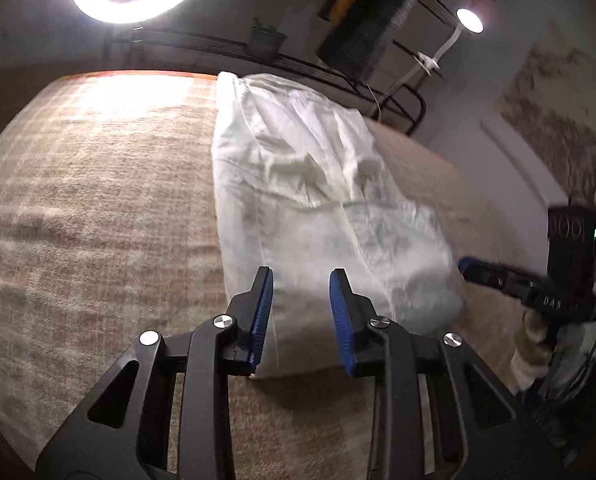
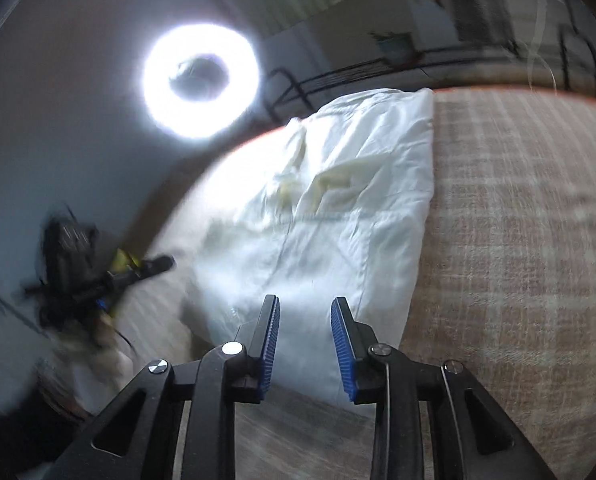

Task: Fold small clothes

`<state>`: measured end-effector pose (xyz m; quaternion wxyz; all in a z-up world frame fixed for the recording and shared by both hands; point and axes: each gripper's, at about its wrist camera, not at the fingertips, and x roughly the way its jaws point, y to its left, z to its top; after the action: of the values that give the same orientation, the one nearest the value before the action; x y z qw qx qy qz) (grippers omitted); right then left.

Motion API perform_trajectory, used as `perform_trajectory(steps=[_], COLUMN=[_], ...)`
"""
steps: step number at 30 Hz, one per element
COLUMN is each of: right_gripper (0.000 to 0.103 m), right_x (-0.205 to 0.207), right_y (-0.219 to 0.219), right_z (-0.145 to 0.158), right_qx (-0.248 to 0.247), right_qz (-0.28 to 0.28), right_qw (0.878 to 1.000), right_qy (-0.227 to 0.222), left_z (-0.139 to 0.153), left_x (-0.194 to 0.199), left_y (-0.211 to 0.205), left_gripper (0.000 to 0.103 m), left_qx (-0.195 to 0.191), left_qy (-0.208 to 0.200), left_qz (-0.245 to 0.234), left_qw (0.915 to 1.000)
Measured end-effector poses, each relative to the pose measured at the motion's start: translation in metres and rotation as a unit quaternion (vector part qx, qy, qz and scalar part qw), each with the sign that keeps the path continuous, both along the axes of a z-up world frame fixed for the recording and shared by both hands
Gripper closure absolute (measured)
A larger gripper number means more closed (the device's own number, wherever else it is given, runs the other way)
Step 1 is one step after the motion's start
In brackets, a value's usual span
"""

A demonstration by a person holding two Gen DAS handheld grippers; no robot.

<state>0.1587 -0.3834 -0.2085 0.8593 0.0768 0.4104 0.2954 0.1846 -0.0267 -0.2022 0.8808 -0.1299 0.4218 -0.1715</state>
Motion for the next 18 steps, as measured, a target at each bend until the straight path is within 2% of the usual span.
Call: perform_trajectory(steps=[4,5,6,8,9,12,15,18], right_gripper=[0.074,0.075,0.081,0.084,0.089,0.092,0.089,0.085], right_x=[-0.002,-0.001,0.001,0.003,0.004,0.001,-0.002,-0.009], right_y=[0.013,0.014,0.015,0.014,0.013,0.01,0.008,0.008], right_z=[-0.015,-0.019,-0.024,-0.033,-0.038,-0.043,-0.039,-0.026], right_qx=[-0.042,-0.054,-0.07,-0.092,-0.096,-0.108,-0.114,-0.091], right_qz=[0.01,0.006,0.001,-0.011,-0.016,-0.021,-0.03,-0.022], right_qw=[0.999,0.999,0.998,0.996,0.995,0.994,0.993,0.996], right_qy=[-0.007,-0.007,-0.006,0.004,0.012,0.013,0.014,-0.008], left_z=[-0.019,-0.024,-0.028,-0.04,-0.043,-0.042,-0.038,-0.038], left_x=[0.001,0.004,0.005,0.009,0.01,0.011,0.014,0.022], left_y=[-0.019,-0.022,-0.024,-0.029,-0.03,-0.025,-0.007,0.008], left_gripper=[0.076,0.08,0.081,0.082,0.082,0.082,0.082,0.082], left_qx=[0.048,0.063,0.08,0.127,0.132,0.142,0.136,0.123], left_qy=[0.006,0.007,0.007,0.009,0.006,-0.001,-0.003,0.006], left_qz=[-0.026,-0.029,-0.031,-0.035,-0.037,-0.02,0.008,0.032], left_qw=[0.9985,0.9976,0.9963,0.9913,0.9905,0.9897,0.9906,0.9919])
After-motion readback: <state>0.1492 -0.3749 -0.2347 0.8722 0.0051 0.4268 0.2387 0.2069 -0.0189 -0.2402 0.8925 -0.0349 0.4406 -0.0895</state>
